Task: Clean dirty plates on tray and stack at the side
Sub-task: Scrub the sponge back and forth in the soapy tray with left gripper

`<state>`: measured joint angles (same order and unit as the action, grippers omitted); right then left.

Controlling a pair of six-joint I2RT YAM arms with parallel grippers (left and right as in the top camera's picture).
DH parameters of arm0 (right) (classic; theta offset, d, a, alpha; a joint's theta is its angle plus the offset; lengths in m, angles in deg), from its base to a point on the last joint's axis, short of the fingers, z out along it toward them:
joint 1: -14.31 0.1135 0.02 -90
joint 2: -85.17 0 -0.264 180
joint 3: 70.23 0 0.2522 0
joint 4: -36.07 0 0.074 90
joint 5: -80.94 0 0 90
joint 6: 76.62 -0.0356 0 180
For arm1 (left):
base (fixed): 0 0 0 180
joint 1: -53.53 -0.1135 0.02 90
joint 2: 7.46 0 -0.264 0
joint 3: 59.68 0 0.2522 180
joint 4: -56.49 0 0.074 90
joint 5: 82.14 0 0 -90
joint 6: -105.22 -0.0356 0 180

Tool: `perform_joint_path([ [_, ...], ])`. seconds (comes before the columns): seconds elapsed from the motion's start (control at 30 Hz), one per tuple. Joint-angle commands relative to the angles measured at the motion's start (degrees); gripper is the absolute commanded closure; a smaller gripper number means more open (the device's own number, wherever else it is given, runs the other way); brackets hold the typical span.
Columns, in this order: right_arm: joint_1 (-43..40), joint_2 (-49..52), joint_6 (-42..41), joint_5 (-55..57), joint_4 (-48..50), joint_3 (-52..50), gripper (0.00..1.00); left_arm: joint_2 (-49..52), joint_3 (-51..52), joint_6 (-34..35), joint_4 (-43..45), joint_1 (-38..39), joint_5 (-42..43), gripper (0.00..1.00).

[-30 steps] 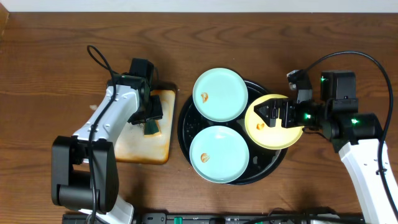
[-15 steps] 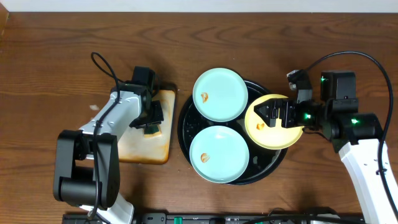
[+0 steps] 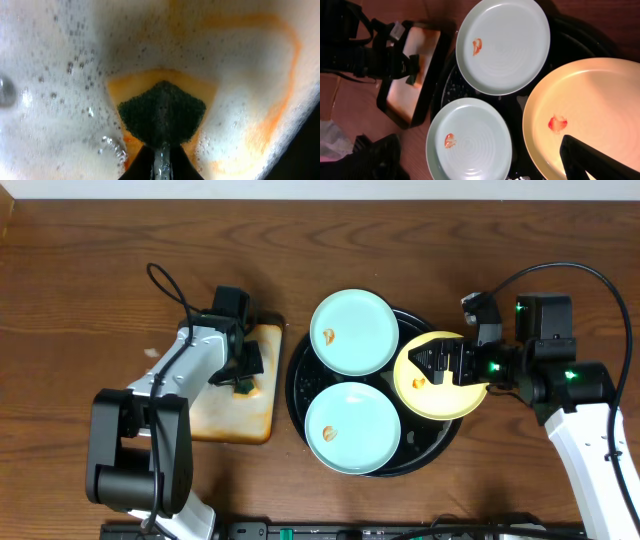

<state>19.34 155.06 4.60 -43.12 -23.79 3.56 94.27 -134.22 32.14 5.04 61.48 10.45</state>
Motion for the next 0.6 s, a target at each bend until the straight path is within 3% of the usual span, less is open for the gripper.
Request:
perform_joint_path([
  [0.0,-0.5,0.0,-0.6,-0.3,-0.2,0.6,0.01,-2.4,-1.9,0.3,-2.6,0.2,-0.5,0.69],
  [0.03,-0.5,0.0,-0.6,-0.2,-0.2,0.6,0.01,-3.1,-2.0,0.3,-2.5,0.2,-0.5,0.61],
  [0.13,-0.5,0.0,-0.6,-0.3,-0.2,0.6,0.01,-4.8,-2.0,0.3,-2.8,0.2,-0.5,0.57],
  [0.57,-0.5,0.0,-0.6,-0.3,-0.2,0.6,0.01,-1.6,1.7,0.3,-1.0,0.2,-0.7,0.56],
])
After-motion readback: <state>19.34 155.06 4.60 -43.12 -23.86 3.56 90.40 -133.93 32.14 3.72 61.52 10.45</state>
